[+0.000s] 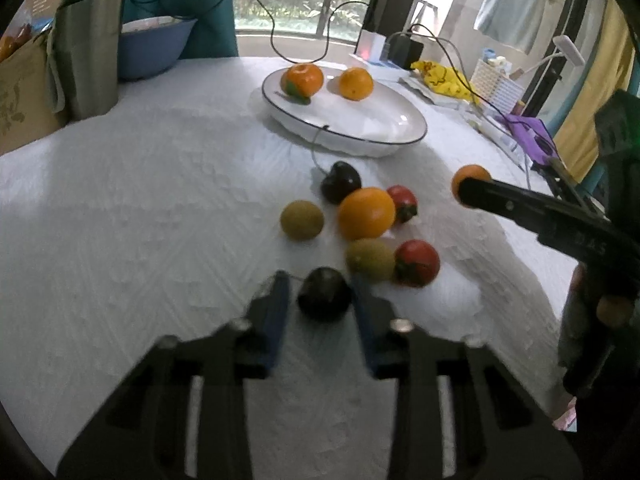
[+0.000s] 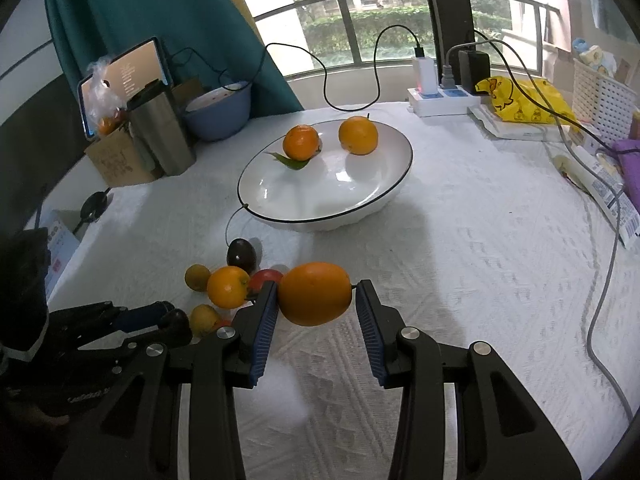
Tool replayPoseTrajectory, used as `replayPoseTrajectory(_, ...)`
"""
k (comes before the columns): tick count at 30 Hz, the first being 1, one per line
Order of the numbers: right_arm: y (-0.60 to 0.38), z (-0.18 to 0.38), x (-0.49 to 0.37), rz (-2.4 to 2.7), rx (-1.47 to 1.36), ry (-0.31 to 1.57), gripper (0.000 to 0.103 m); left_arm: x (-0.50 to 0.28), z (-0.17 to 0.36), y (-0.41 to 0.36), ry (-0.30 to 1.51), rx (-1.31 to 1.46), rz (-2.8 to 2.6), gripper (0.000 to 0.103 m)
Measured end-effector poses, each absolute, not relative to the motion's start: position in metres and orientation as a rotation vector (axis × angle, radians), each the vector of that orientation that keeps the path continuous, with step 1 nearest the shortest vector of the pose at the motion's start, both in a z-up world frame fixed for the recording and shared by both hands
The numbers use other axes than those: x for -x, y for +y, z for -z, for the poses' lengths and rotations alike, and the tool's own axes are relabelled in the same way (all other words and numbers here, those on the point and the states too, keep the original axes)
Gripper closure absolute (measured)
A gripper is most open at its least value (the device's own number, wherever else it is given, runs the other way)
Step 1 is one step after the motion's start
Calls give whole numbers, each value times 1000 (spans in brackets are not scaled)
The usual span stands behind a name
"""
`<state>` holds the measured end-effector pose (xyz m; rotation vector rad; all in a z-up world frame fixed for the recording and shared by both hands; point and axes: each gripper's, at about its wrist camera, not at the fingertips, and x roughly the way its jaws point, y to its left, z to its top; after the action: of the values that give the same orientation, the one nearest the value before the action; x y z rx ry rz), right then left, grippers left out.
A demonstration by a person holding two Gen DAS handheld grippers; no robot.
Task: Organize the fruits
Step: 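Grasp the dark purple fruit with the left gripper while the right grasps an orange, then carry both fruits to the bowl and release them inside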
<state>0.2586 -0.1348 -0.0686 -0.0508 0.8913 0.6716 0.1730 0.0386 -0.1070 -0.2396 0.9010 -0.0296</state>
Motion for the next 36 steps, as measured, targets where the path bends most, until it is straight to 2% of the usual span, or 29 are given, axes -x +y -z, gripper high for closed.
replayPoseTrajectory(18, -128, 54, -268, -685, 54, 848, 60, -177, 77, 45, 823, 214, 60, 75)
replayPoseTrajectory(36, -117, 48, -315, -668, 64, 822, 60, -244, 55, 66, 727, 170, 77, 75)
